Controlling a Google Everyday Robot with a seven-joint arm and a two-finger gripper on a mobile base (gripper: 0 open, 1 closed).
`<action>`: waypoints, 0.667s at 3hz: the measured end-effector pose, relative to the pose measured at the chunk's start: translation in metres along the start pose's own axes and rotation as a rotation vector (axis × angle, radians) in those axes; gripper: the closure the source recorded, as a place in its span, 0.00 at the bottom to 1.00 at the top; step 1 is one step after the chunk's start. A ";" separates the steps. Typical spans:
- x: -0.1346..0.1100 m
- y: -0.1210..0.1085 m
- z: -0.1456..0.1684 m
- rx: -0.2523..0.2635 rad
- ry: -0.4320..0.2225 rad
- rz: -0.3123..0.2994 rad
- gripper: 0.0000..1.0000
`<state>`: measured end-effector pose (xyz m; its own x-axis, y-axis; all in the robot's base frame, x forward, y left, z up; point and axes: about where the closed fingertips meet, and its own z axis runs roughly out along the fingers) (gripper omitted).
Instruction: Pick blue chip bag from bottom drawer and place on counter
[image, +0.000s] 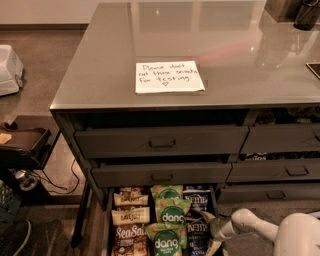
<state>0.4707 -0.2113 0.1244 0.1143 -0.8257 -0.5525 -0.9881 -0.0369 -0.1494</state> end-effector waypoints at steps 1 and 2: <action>0.004 0.000 0.002 -0.007 0.019 0.005 0.19; 0.002 0.000 -0.002 -0.007 0.020 0.005 0.42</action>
Offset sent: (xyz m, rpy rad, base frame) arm -0.0278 0.0038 0.0358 -0.0598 0.0353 -0.0116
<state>0.4710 -0.2140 0.1248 0.1069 -0.8370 -0.5366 -0.9894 -0.0363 -0.1406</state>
